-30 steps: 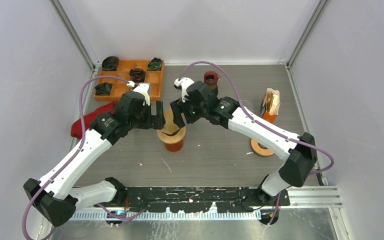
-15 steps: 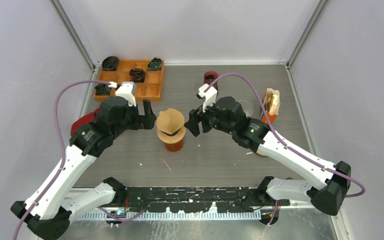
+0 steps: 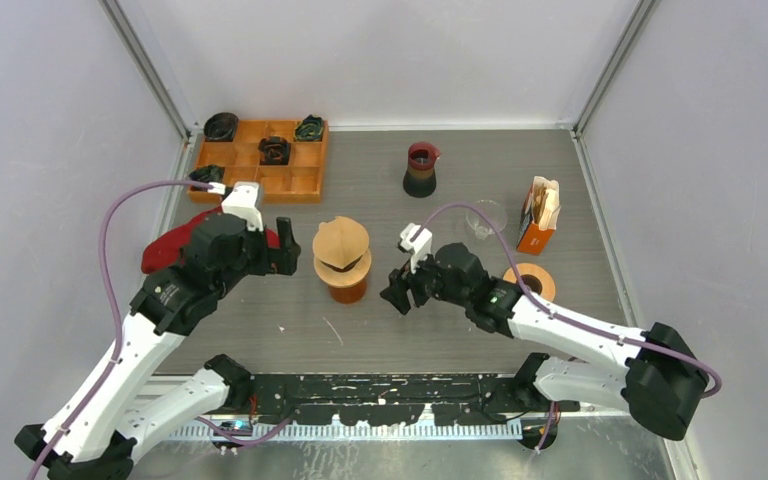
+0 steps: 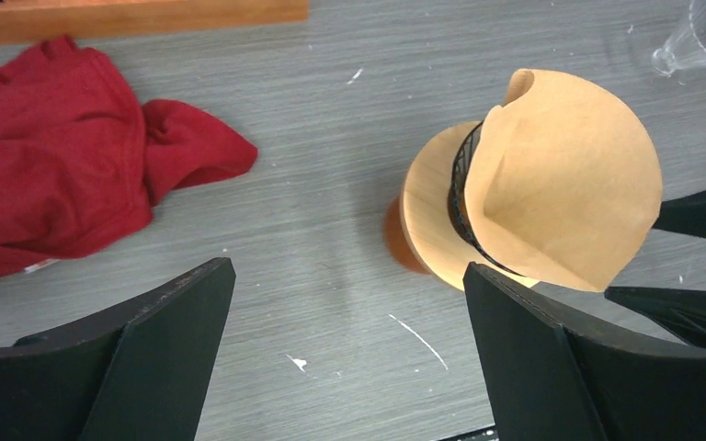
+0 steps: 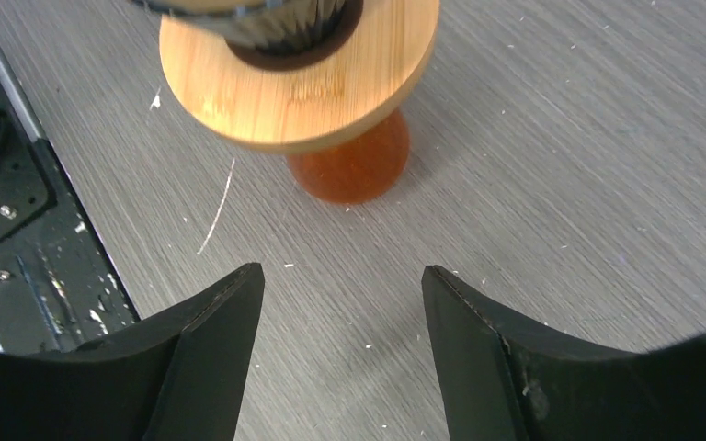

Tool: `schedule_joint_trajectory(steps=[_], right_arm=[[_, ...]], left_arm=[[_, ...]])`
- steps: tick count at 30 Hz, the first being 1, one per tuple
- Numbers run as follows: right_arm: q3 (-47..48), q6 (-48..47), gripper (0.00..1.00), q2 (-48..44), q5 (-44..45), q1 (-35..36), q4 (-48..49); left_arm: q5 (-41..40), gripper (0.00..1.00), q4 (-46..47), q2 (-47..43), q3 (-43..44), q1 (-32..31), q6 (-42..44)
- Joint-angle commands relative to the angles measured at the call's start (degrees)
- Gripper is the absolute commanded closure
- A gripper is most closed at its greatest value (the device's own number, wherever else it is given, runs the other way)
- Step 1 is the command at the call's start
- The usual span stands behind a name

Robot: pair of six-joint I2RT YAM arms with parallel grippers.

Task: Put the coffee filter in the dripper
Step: Move the coffee server to the center of the board.

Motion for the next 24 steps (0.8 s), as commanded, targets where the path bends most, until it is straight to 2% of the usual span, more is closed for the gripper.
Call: schedule_joint_trajectory(steps=[1, 5, 10, 24], right_arm=[[-6.49, -3.30, 0.31, -1.07, -1.98, 0.49, 21.54], [-10.92, -4.74, 0.32, 3.49, -1.89, 1.48, 34.88], [-11.50, -5.46, 0.35, 12.34, -0.26, 3.03, 44.94], [-13.31, -5.84, 0.43, 31.38, 3.10, 4.07, 72.48]], left_arm=[[-3.96, 0.01, 1.57, -2.64, 0.86, 0.36, 4.18], [-8.01, 0.01, 2.77, -4.88, 0.82, 0.35, 7.78], [-14.32, 0.01, 6.21, -8.63, -3.82, 0.47, 8.72], [-15.15, 0.01, 6.91, -13.72, -7.31, 2.15, 8.78]])
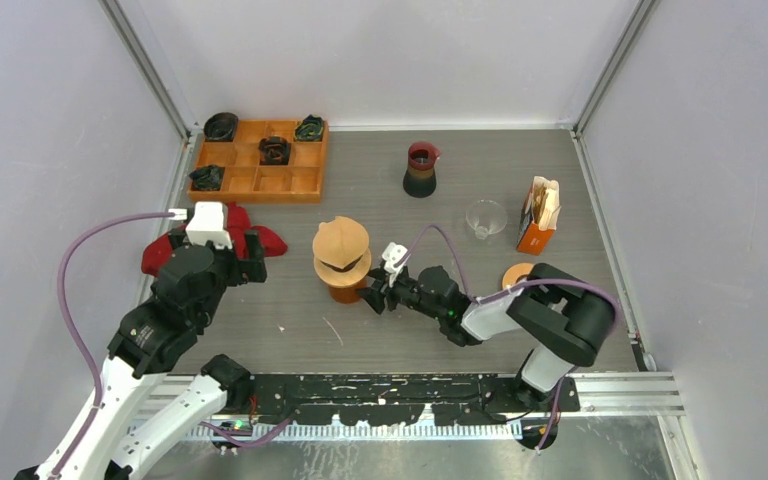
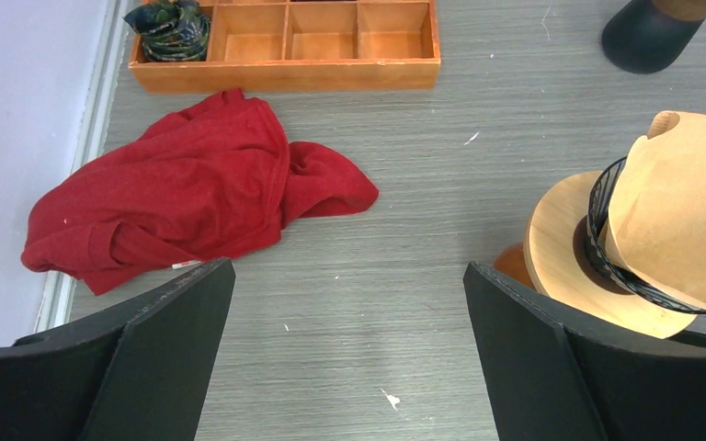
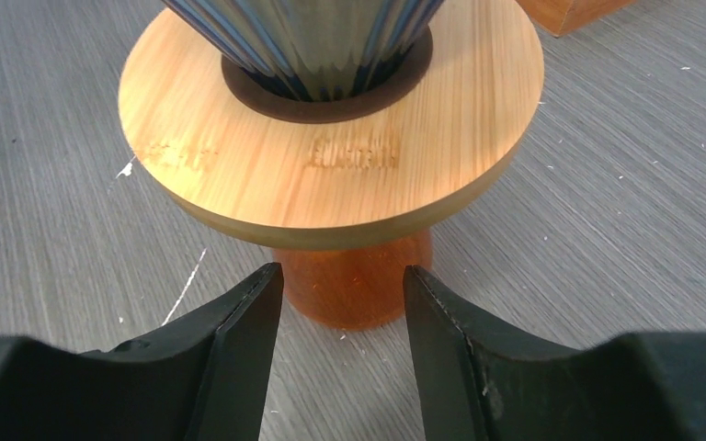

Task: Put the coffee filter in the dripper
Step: Move the coffee server to the center of the board.

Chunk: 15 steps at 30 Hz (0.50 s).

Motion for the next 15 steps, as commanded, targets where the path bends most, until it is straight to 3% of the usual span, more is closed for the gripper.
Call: schedule_joint_trajectory(steps=[1, 15], right_arm=[[-0.29, -0.60, 0.44, 3.53, 1.91, 0.22, 15.21], [6.25, -0.03, 0.49, 15.59, 0.76, 0.25, 22.77]], left_arm=[[-1.07, 0.01, 4.14, -0.85, 0.07, 1.20, 0.43], [1.47, 0.01, 5.26, -2.82, -1.02, 4.68, -0.21]])
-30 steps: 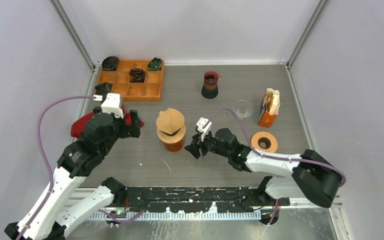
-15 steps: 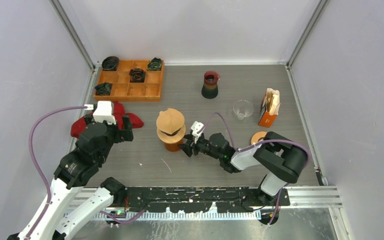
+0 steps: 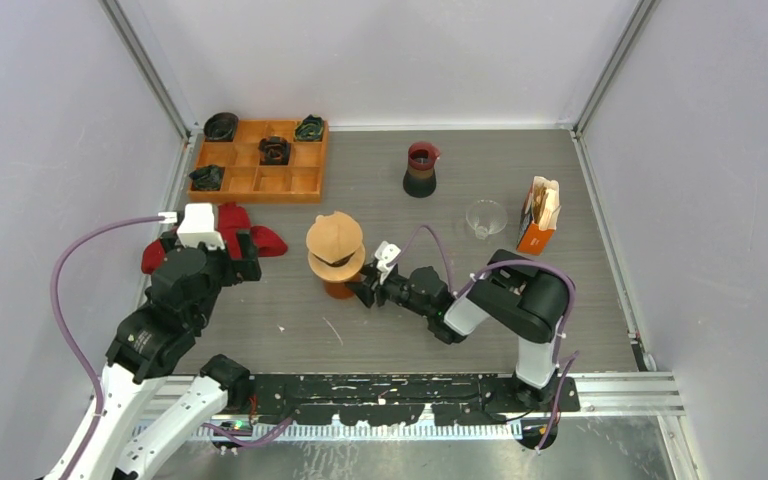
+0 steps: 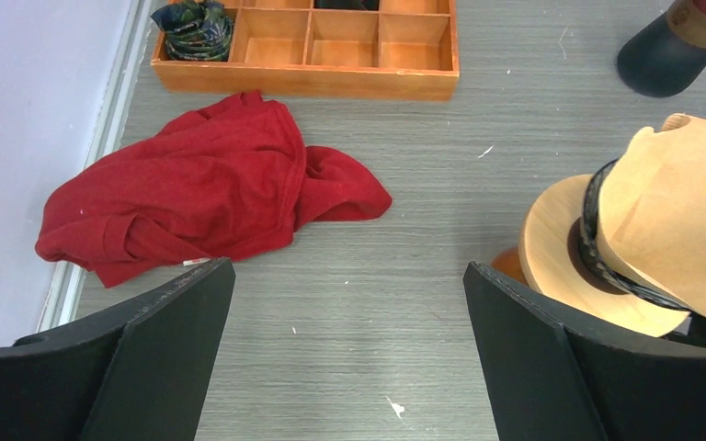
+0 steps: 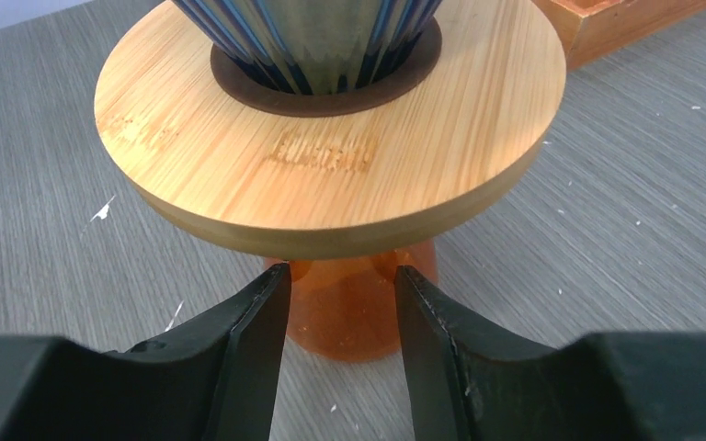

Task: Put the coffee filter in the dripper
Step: Move the coffee server to the center of the board.

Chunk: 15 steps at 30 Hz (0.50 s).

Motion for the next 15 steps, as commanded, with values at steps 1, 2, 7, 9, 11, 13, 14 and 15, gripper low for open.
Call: schedule_joint_trajectory(steps=[1, 2, 7, 9, 11, 13, 14, 15], right_arm=[[4.16, -0.34, 0.49, 2.60, 0.02, 0.18, 7.16], [4.97, -0.56, 0.49, 3.24, -0.02, 0.21, 7.18], [9.91, -1.00, 0.50, 7.22, -0.62, 0.23, 6.96], [12.09, -0.93, 0.50, 9.07, -0.68, 0.20, 6.83], [14.08, -0.80, 0.50, 10.80, -0.78, 0.22, 6.83], [16.17, -0.65, 0.50, 12.36, -0.77, 0.24, 6.66], [17.21, -0.58, 0.50, 13.16, -0.75, 0.22, 6.57], [18.13, -0.61, 0.49, 13.82, -0.73, 0.23, 6.50]], left_arm=[[0.89, 0.01, 4.75, -1.37, -0.27, 1.25, -0.21], [0.91, 0.01, 4.80, -1.51, -0.36, 1.49, -0.27], [1.62, 0.01, 4.92, -1.87, -0.56, 2.76, -0.50], [1.93, 0.01, 5.08, -2.02, -0.58, 3.27, -0.62], [2.21, 0.01, 5.21, -2.16, -0.74, 3.67, -0.63], [2.34, 0.01, 5.30, -2.28, -0.72, 4.07, -0.67], [2.30, 0.01, 5.35, -2.39, -0.84, 4.21, -0.76], [2.34, 0.01, 5.43, -2.50, -0.86, 4.42, -0.72]])
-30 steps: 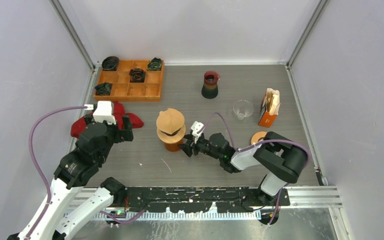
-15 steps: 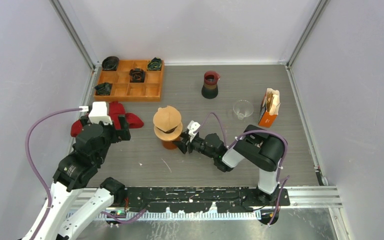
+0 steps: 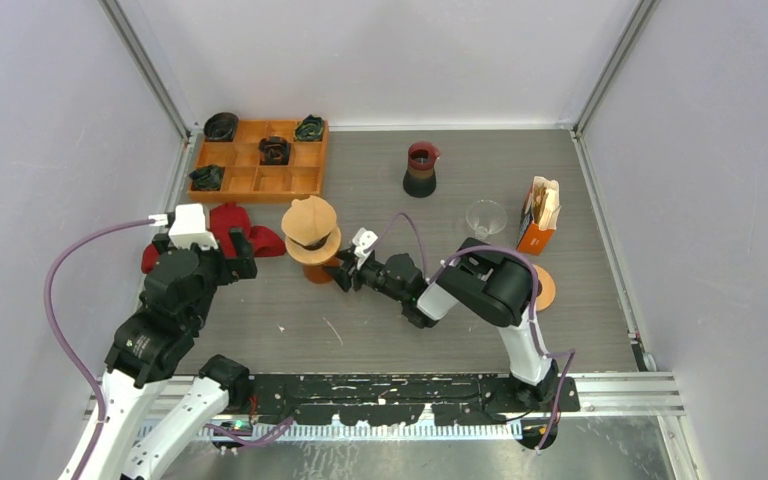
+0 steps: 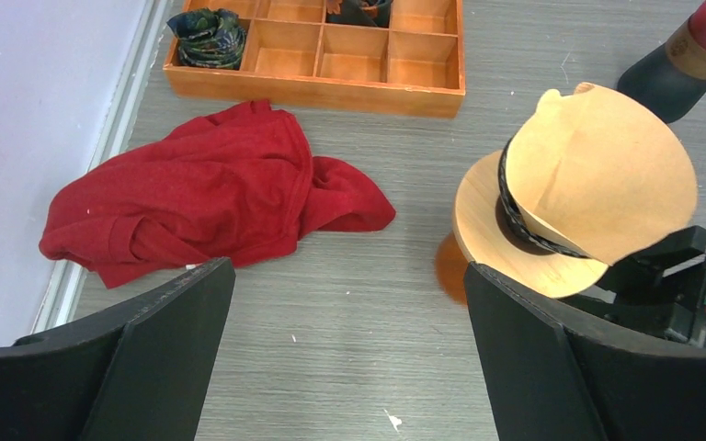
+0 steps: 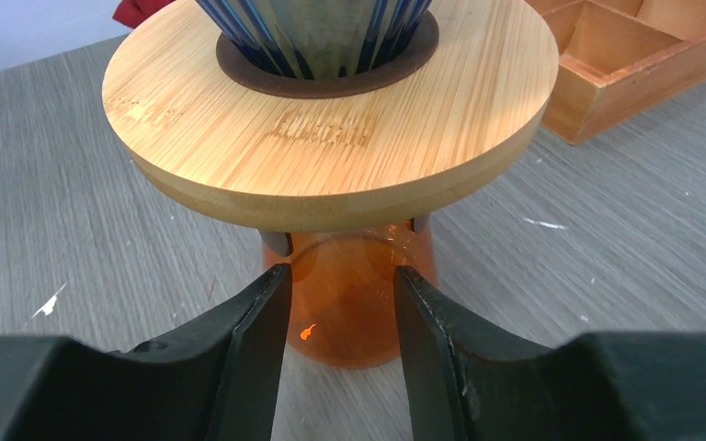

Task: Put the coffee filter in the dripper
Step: Move the coffee server to the center of the board.

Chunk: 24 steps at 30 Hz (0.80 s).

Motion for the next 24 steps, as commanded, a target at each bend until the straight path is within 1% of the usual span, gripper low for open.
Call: schedule_joint_trajectory(steps=[1, 6, 13, 17, 20, 24], right_arm=[[4.93, -0.43, 0.49, 2.44, -0.24, 0.20, 4.58], [7.22, -0.25, 0.47, 3.47, -0.10, 0.22, 3.55], [2.60, -0.51, 0.42, 0.24, 1.50, 0.21, 3.58], [-2.43, -1.03, 0.39, -3.62, 4.10, -0.05, 3.14], [-5.89, -0.87, 0.35, -8.22, 5.19, -0.98, 1.16], [-8.06, -0.19, 0.33, -15.25, 5.73, -3.18, -6.98]], left_arm=[[0.74, 0.01, 3.75, -0.85, -0.16, 1.01, -0.60], [1.16, 0.01, 3.96, -1.05, -0.32, 1.68, -0.63], [2.17, 0.01, 4.03, -1.23, -0.34, 2.29, -0.74], [2.35, 0.01, 4.00, -1.38, -0.40, 2.47, -0.78], [2.51, 0.01, 4.12, -1.58, -0.49, 2.56, -0.75], [3.21, 0.01, 4.22, -1.74, -0.45, 2.79, -0.88]])
